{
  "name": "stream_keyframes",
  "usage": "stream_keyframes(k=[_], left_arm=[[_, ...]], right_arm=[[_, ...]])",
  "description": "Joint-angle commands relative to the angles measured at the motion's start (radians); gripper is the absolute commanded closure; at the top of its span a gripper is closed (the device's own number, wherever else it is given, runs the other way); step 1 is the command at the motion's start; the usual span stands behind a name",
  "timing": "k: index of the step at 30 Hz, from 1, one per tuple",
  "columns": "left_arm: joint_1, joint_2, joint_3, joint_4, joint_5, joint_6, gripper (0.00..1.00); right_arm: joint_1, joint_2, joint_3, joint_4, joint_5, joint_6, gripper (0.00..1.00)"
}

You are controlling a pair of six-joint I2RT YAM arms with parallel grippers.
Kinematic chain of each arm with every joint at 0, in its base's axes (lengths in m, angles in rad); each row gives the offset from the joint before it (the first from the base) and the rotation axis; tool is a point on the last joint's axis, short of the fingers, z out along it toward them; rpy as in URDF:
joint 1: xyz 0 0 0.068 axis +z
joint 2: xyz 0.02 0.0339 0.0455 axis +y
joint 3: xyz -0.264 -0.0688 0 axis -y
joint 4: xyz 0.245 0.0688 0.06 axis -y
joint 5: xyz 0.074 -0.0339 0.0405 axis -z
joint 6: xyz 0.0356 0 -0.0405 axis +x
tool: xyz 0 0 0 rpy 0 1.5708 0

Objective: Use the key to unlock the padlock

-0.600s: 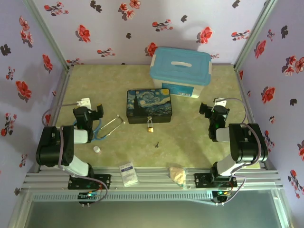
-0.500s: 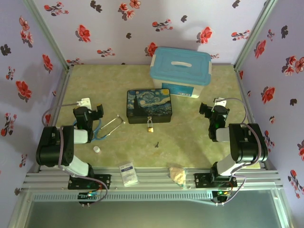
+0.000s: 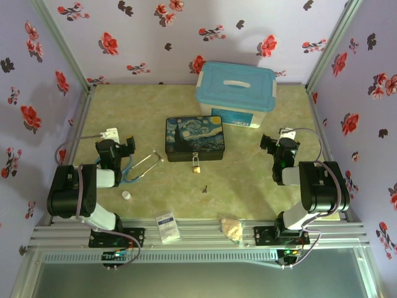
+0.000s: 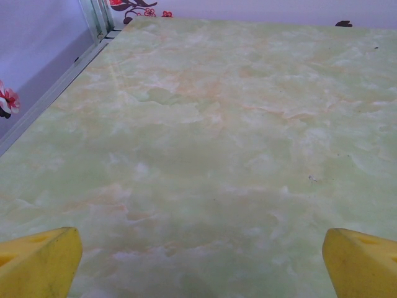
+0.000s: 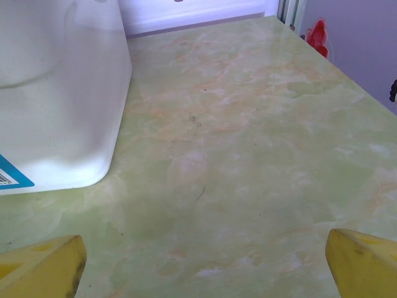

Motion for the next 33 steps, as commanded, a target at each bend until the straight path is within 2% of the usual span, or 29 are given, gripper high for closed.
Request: stream_keyframes(k=[1,21,23,27,30,33], left_arm=[[-0.003,0.005,0.02,0.011,0.007,0.026,0.0],[-0.001,-0.002,0.001,0.041,-0.014,0.02,0.0],[-0.002,-0.047,-0.015,0.042,-0.016,0.019,0.0],[-0.002,-0.205,0.007,-0.131,-0.05,0.009,0.0],[-0.001,-0.334,0.029,-0.27,-0.111,-0.067,0.0],[-0.002,-0.447,0.109,-0.505,-0.114,-0.194,0.0]], right_arm=[[0.004,0.003,0.021,-0.007,-0.007,-0.016,0.01],[-0.008,-0.014,0.018,-0.015,-0.007,0.0,0.01],[-0.009,-0.052,0.012,-0.026,-0.015,-0.001,0.01],[-0.007,-0.206,0.018,-0.166,-0.028,-0.012,0.01],[-0.008,-0.351,0.091,-0.435,-0.007,0.074,0.01],[-0.007,-0.454,0.186,-0.707,-0.021,0.164,0.01]])
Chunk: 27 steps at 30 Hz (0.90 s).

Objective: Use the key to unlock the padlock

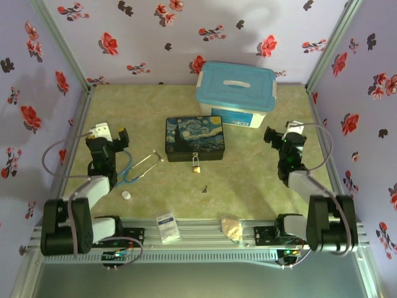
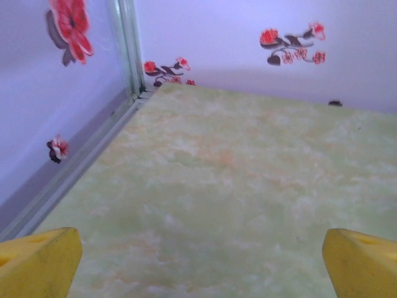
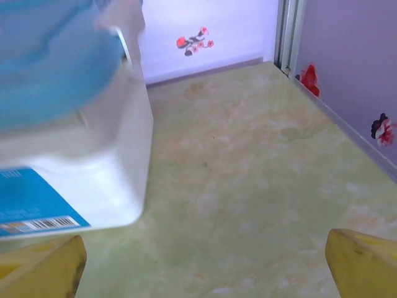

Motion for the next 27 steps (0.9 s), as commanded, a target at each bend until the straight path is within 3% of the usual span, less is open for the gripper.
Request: stream_keyframes(k=[1,4,8,10,14,20,23,27], left_arm=[[-0.002,-0.1,0.101,-0.324,-0.045,-0.198,0.0],[-0.001,-0.183,0.143,-0.465,0.123,-0.261,0.0],[-0.001,-0.29,0.111,-0.482,0.334,-0.364,0.0],[-0.003,-0.337,0.114,-0.537,0.416,-0.426,0.0],[-0.056,-0.413,0.097,-0.643,0.499,-0.551,0.0],[-0.282,-0.458,0.079,-0.768,0.495,-0.582,0.0],[-0.402,-0.454,0.015,-0.7,0.457,-0.69,0.0],[-0.548,-0.436,-0.028,-0.669,0.345,-0.739,0.0]], right_arm=[[-0.006,-0.099,0.102,-0.342,-0.009,0.15,0.01],[-0.007,-0.171,0.125,-0.452,-0.15,0.199,0.01],[-0.004,-0.235,0.097,-0.509,-0.334,0.302,0.01],[0.027,-0.239,0.107,-0.582,-0.36,0.356,0.04],[0.215,-0.236,0.158,-0.794,-0.243,0.383,0.07],[0.597,-0.197,0.145,-0.878,-0.031,0.519,0.15],[0.757,-0.134,0.143,-0.856,0.021,0.61,0.2],[0.948,-0.013,0.176,-0.842,0.142,0.706,0.23]])
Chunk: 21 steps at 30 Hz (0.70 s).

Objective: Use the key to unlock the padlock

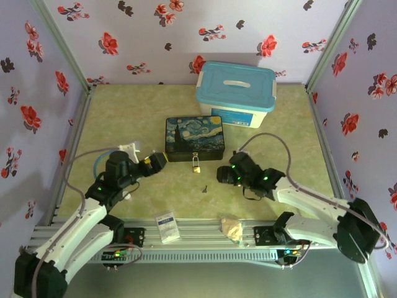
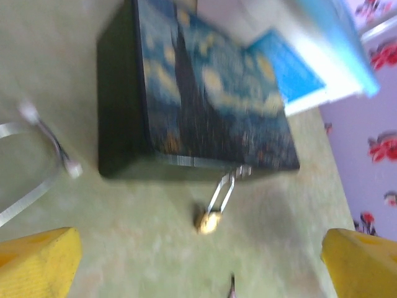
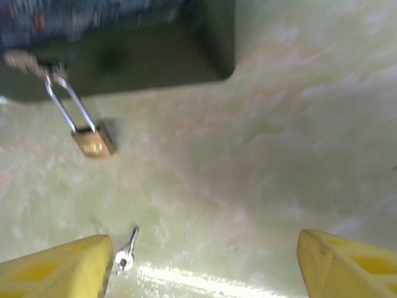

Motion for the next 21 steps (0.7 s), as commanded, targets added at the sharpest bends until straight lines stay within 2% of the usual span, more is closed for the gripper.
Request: stream_keyframes(k=[1,7,8,11,13,17,21], left_arm=[[-0.09,0.008,-0.015,-0.01,-0.117,-0.088,0.0],[-0.204,0.086,0.021,-0.051,-0.154,-0.101,0.0],[-0.213,0.091,0.029,-0.064,-0.157,-0.09,0.0],[-0.217,0.077,0.039,-0.103,-0.176,-0.06,0.0],[-0.218,0.06,0.043,-0.114,-0.184,-0.049,0.0],[-0.216,0.041,0.033,-0.109,-0.204,-0.047,0.0],[-0.216,0.056,0.026,-0.084,-0.2,-0.05,0.0]], right_arm=[[0.121,0.103,0.06,-0.019,0.165,0.131,0.26],[0.256,0.358,0.214,-0.002,0.207,0.16,0.33],[0.271,0.39,0.236,-0.004,0.209,0.166,0.37],[0.31,0.458,0.28,-0.027,0.219,0.186,0.45],[0.323,0.491,0.294,-0.053,0.229,0.201,0.46],[0.331,0.525,0.279,-0.017,0.215,0.219,0.56],[0.336,0.568,0.283,0.001,0.211,0.227,0.59]])
